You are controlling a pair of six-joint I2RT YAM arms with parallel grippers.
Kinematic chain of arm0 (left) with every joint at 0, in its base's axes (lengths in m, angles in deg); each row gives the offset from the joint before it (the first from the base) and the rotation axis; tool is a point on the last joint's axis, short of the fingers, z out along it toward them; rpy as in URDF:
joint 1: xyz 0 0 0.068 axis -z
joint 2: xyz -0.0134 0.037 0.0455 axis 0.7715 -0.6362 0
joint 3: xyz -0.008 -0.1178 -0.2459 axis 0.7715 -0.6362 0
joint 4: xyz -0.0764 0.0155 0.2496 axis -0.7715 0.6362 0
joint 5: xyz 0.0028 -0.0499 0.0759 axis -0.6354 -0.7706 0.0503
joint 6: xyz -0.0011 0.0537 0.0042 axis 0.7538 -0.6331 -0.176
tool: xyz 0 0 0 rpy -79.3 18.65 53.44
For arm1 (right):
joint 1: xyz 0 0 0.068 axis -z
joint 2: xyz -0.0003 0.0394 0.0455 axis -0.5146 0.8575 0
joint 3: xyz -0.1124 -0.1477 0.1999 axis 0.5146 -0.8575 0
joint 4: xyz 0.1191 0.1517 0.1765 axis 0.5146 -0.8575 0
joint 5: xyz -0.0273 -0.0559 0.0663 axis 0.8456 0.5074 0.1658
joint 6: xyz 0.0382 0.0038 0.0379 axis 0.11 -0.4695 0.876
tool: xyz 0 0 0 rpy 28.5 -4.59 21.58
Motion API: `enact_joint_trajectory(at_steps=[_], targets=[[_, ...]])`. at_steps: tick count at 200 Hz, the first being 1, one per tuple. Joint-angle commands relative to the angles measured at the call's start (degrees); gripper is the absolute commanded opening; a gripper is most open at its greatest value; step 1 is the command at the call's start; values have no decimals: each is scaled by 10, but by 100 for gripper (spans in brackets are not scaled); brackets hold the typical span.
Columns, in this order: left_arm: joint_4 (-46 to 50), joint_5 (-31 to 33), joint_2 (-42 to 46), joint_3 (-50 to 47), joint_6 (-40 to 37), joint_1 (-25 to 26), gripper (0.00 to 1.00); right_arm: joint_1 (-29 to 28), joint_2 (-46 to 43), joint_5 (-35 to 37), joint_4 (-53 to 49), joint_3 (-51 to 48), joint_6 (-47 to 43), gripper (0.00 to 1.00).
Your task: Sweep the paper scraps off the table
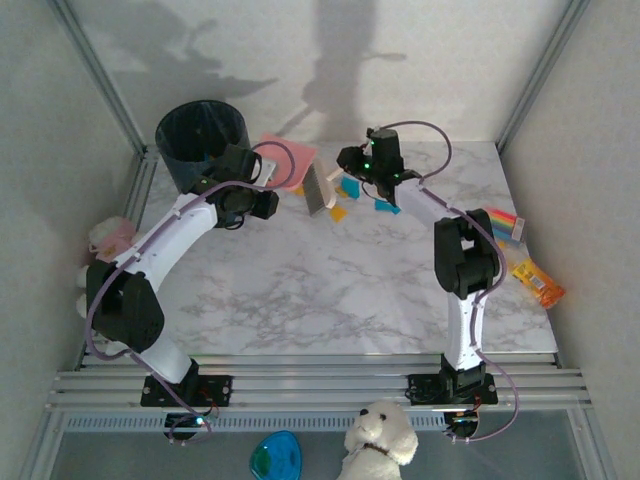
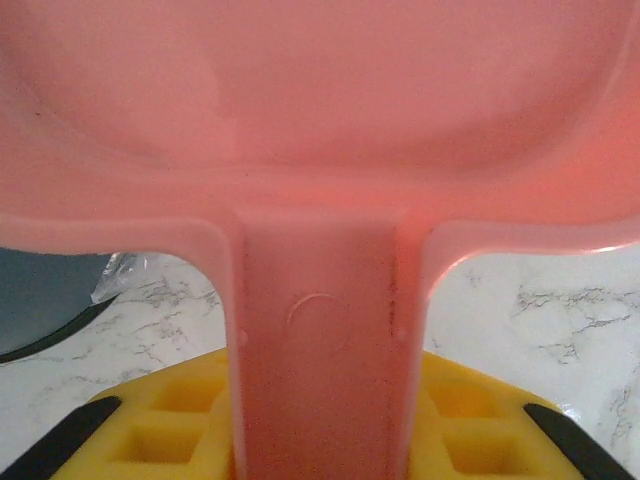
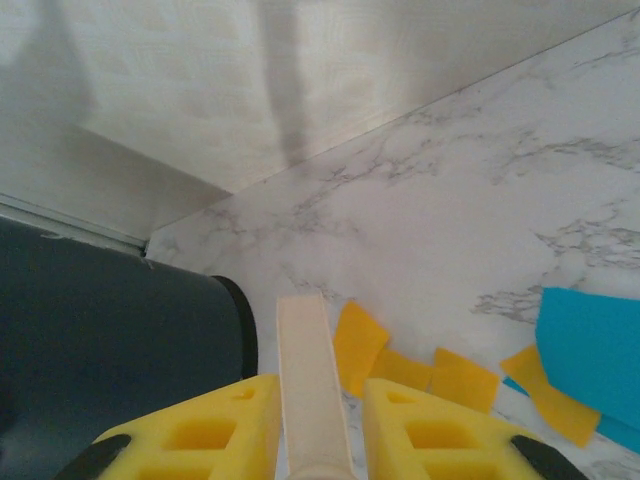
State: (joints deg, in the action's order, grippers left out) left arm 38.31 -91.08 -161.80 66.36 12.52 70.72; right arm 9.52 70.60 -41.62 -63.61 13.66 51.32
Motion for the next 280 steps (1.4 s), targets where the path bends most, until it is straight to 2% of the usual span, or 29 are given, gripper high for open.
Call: enact_joint_trajectory(at_steps=[1,42,88,126,165,204,280], targets=[[-7,6,11,-7,-11,6,0,1,28,-27,5,54,29,0],[-3,4,5,-5,-11,6,0,1,85,-9,-36,128,43,0],[-1,1,1,-5,-11,6,0,2,127,28,-139,196,41,0],[5,-3,-5,-3,-12,6,0,2,113,67,-195,183,30,0],[6,-5,-4,-3,-12,6,0,2,45,140,-205,93,7,0],[11,-14,-7,0,-14,8,0,2,-37,184,-194,-20,-23,0],[17,-14,-12,2,-16,16,0,3,-147,226,-179,-174,-56,0]])
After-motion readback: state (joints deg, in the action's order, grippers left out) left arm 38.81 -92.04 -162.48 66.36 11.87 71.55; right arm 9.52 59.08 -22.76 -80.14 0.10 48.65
